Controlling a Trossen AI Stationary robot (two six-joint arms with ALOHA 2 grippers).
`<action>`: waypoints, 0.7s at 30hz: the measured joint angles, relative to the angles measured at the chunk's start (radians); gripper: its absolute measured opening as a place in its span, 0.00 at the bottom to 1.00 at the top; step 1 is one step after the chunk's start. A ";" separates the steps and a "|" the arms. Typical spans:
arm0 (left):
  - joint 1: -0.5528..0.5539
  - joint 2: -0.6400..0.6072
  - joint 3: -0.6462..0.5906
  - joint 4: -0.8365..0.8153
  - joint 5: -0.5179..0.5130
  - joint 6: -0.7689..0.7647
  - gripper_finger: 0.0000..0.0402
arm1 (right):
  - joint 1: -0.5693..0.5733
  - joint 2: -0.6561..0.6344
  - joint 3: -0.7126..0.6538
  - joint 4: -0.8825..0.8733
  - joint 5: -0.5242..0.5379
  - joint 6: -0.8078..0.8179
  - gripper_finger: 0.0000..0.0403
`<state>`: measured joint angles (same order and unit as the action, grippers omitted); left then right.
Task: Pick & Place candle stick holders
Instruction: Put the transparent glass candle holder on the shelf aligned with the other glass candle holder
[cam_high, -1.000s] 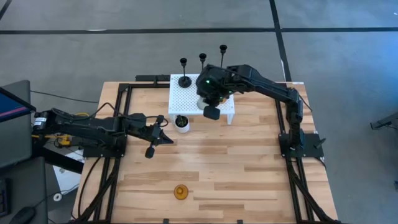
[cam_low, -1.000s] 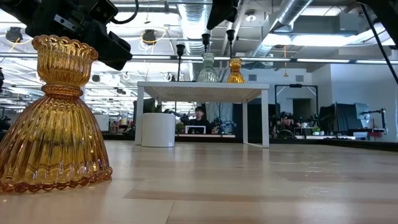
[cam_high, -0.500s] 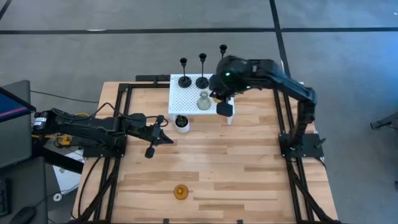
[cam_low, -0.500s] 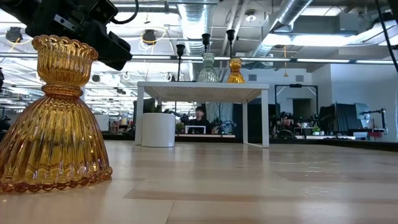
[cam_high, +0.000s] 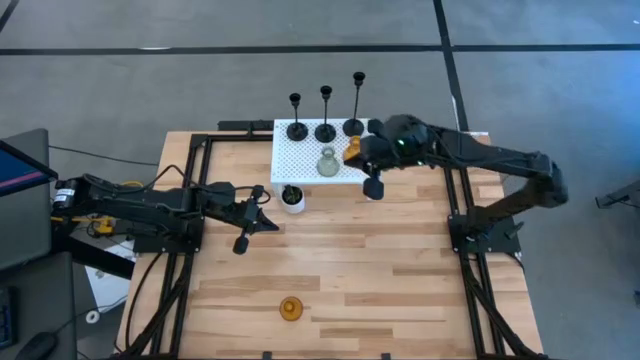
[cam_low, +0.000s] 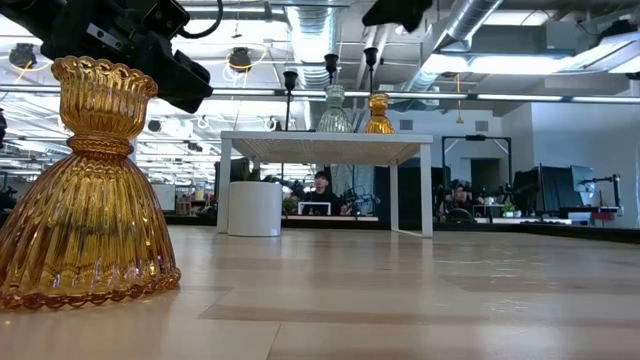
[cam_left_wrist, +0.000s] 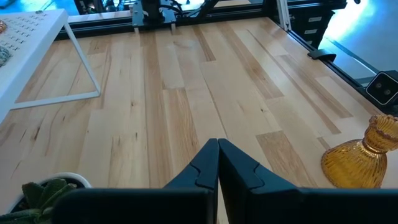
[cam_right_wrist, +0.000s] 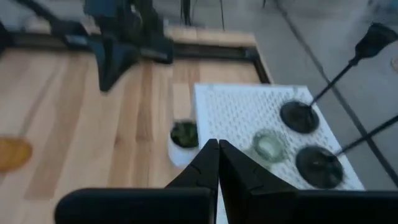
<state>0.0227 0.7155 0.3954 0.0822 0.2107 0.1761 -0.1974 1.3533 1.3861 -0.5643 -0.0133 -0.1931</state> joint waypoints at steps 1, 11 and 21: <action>0.000 0.000 0.000 0.000 0.000 0.000 0.02 | -0.002 -0.027 -0.065 0.080 -0.011 0.014 0.00; 0.000 0.000 0.000 0.003 0.000 0.000 0.02 | 0.004 -0.042 -0.483 0.672 0.022 0.158 0.00; 0.000 0.000 0.000 0.004 0.000 -0.001 0.02 | 0.065 0.139 -0.503 0.895 0.215 0.202 0.00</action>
<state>0.0227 0.7155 0.3954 0.0864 0.2104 0.1753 -0.1321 1.4926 0.8833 0.3308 0.2020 0.0091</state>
